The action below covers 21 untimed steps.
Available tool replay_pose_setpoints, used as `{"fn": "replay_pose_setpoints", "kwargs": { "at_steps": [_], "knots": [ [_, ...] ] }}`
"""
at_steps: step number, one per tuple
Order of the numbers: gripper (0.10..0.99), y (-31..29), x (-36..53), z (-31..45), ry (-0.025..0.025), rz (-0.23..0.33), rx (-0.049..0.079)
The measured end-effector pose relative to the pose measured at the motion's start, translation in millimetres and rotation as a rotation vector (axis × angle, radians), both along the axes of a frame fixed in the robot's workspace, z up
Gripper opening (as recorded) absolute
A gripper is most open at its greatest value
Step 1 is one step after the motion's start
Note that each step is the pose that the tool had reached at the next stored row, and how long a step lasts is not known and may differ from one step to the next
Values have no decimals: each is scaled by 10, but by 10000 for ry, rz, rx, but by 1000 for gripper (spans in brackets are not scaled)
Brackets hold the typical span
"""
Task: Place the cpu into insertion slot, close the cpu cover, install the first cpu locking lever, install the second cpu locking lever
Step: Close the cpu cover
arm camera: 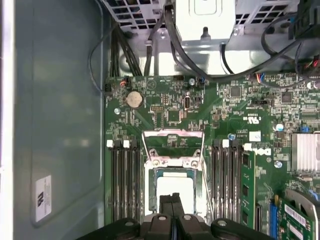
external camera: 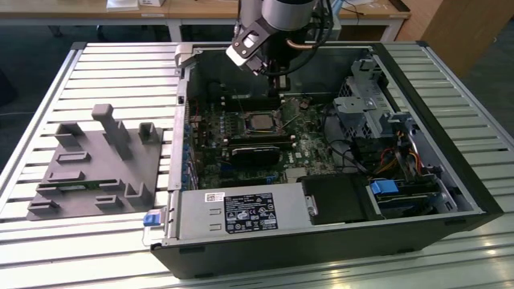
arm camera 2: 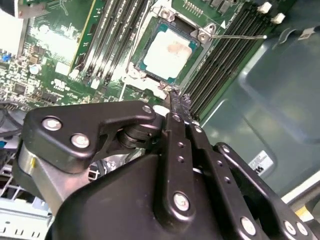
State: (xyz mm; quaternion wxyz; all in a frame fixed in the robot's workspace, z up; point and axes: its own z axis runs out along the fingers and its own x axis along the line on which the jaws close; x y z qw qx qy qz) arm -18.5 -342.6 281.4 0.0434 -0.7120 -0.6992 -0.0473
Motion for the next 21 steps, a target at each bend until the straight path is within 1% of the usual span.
{"fn": "replay_pose_setpoints", "kwargs": {
  "at_steps": [2, 4, 6, 7, 14, 21],
  "knots": [
    [106, 0, 5, 25, 1, 3, 0],
    [106, 1, 14, 24, -2, 1, -19],
    [106, 0, 17, 24, 1, 0, -250],
    [106, 0, 19, 21, 0, 1, -314],
    [106, 0, 72, -2, -3, 19, -323],
    [106, 2, 97, -19, -10, 60, -322]
  ]
}}
